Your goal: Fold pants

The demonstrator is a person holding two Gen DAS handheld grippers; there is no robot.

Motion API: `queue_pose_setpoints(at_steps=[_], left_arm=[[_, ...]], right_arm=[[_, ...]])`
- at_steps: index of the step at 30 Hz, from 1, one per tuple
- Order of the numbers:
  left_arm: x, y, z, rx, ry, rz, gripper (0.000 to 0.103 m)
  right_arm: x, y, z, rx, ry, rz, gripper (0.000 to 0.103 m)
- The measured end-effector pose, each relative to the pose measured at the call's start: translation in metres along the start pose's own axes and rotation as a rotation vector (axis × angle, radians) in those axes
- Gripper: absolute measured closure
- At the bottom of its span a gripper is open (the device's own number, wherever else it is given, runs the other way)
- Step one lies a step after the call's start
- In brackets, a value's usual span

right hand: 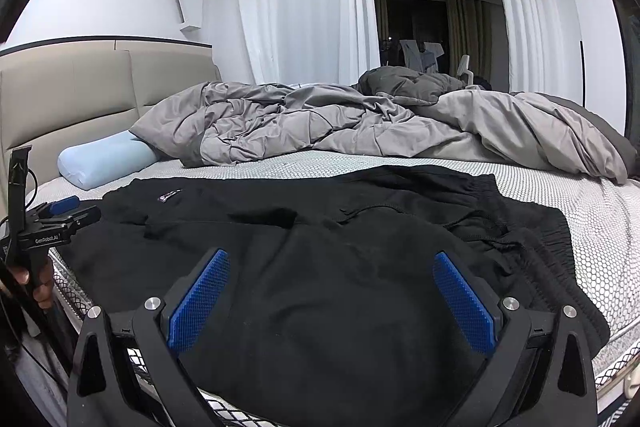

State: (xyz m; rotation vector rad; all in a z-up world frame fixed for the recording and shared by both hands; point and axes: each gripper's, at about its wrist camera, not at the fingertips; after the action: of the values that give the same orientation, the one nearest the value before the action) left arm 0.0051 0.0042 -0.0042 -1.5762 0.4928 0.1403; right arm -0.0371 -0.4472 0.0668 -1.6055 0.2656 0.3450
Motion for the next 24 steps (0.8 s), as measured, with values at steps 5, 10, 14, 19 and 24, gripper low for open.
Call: queue_pose_setpoints(at_steps=[5, 10, 14, 19, 24], left_arm=[[-0.0026, -0.0017, -0.0001, -0.004, -0.003, -0.011, 0.001], [-0.0029, -0.003, 0.0002, -0.013, -0.015, -0.011, 0.001], [-0.0021, -0.0034, 0.0009, -0.017, -0.013, -0.012, 0.001], [-0.0022, -0.0034, 0.0009, -0.018, -0.015, -0.01, 0.001], [-0.0016, -0.0029, 0.0007, -0.022, -0.016, -0.014, 0.001]], right_arm=[[0.0001, -0.0002, -0.0039, 0.018, 0.001, -0.002, 0.0], [0.0, 0.0004, -0.0043, 0.015, 0.005, -0.002, 0.0], [-0.0002, 0.0021, -0.0043, 0.007, -0.001, 0.004, 0.0], [0.0, 0.0036, -0.001, -0.017, 0.001, 0.007, 0.0], [0.0014, 0.0042, 0.0011, -0.026, 0.001, 0.013, 0.0]])
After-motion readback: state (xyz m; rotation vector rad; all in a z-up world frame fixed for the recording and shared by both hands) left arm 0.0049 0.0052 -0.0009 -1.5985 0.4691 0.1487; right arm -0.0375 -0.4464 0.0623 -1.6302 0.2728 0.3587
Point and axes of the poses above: each gripper's, at about its wrist camera, not at the fingertips, and x roughly the way its jaws point, z to its left, y to its underside, and after that the axes turned 12 degrees about y, right-handed
